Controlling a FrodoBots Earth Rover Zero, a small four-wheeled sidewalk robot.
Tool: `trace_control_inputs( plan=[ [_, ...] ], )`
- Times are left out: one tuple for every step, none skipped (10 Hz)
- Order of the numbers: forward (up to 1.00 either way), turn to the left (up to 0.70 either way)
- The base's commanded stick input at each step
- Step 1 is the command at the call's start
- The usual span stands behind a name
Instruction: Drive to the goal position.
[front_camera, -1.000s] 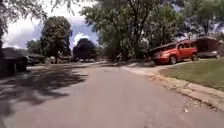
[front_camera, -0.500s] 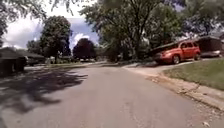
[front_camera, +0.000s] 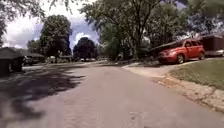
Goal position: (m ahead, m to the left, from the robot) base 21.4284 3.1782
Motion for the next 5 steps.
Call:
trace_control_inputs(
  plan=[
    [0.70, 0.00],
    [0.70, 0.00],
    [0.70, 0.00],
    [0.70, 0.00],
    [0.70, 0.00]
  ],
)
